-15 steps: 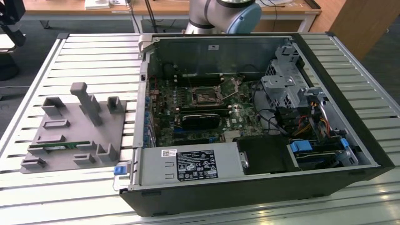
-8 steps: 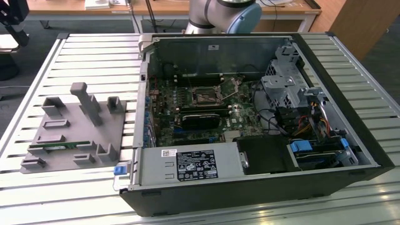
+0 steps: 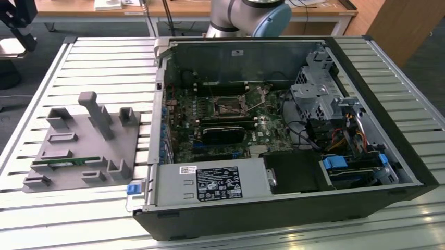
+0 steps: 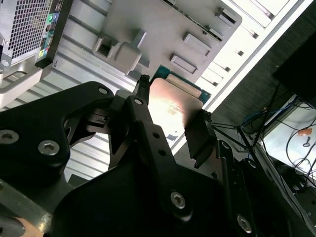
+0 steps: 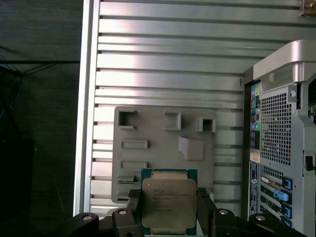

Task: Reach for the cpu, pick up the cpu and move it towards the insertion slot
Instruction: 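Pick up the cpu and move it towards the insertion slot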

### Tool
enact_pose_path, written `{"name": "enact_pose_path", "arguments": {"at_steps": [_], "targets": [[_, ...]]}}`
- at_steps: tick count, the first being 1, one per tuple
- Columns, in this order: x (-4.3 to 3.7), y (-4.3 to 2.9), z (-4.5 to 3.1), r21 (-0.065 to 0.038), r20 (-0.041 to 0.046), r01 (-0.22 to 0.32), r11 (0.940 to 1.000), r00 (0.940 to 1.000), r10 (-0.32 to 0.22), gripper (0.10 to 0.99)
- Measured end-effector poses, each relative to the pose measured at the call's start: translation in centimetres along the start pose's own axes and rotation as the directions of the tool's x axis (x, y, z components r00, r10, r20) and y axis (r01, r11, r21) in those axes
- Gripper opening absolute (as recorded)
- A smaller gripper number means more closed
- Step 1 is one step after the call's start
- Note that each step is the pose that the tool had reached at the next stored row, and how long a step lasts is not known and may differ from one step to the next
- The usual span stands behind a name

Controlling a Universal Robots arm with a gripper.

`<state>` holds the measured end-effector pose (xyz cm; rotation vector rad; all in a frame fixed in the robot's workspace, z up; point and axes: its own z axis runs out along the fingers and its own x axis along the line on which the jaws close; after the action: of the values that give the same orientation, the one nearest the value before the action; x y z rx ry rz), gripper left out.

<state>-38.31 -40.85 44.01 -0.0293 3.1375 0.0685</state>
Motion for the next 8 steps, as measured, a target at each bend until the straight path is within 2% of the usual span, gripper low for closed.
{"name": "enact_pose_path", "arguments": {"at_steps": [4, 8], "targets": [[-0.23, 0.0, -0.01, 0.0, 0.0, 0.0, 1.0, 1.0, 0.0, 0.537], [-0.87, -0.01, 0.01, 0.0, 0.0, 0.0, 1.0, 1.0, 0.0, 0.537]]}}
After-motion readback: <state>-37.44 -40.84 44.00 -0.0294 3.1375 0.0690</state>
